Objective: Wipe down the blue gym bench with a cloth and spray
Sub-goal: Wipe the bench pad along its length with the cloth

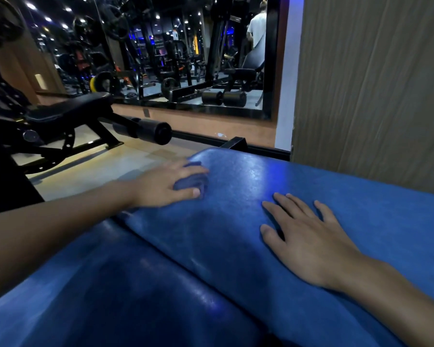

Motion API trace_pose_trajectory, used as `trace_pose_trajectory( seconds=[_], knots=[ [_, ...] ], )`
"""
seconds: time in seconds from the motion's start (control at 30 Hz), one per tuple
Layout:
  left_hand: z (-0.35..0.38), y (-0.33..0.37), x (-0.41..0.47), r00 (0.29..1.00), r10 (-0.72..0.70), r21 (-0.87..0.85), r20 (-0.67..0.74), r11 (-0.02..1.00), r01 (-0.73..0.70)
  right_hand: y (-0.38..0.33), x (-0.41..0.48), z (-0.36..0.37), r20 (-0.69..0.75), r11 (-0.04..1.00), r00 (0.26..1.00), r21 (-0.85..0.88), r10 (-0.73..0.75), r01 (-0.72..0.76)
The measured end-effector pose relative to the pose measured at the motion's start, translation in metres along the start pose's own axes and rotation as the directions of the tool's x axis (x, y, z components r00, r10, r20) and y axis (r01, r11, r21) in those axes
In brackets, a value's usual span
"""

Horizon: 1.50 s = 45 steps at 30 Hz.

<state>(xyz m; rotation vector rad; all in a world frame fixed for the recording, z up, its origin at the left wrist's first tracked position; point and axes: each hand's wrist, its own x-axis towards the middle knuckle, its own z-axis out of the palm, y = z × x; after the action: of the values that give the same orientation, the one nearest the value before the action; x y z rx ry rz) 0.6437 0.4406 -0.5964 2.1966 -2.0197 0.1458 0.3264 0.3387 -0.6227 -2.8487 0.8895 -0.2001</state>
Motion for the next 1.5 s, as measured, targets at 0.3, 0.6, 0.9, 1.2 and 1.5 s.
trace_pose_trajectory(
  seconds=[0.3,0.6,0.9,1.2,1.5],
  knots=[
    [0.001,-0.005,-0.011,0.981,-0.191,-0.020,-0.044,0.982,0.190,0.001,0.001,0.001,0.004,1.000,1.000,0.002,0.001,-0.001],
    [-0.013,-0.001,-0.079,0.948,-0.317,-0.043,0.013,0.947,0.317,0.002,0.002,0.001,0.010,1.000,1.000,0.003,-0.009,0.009],
    [-0.014,0.058,-0.084,0.884,-0.464,-0.012,0.061,0.885,0.465,0.000,0.004,0.001,-0.011,0.999,0.999,-0.015,-0.034,0.034],
    [-0.043,0.077,-0.119,0.895,-0.446,-0.228,0.030,0.868,0.440,-0.080,0.020,-0.021,-0.226,0.853,0.939,0.404,-0.258,0.332],
    [-0.048,0.012,-0.163,0.838,-0.493,-0.264,0.233,0.797,0.542,-0.163,0.087,0.022,0.012,0.881,0.889,0.148,-0.457,0.450]
  ],
)
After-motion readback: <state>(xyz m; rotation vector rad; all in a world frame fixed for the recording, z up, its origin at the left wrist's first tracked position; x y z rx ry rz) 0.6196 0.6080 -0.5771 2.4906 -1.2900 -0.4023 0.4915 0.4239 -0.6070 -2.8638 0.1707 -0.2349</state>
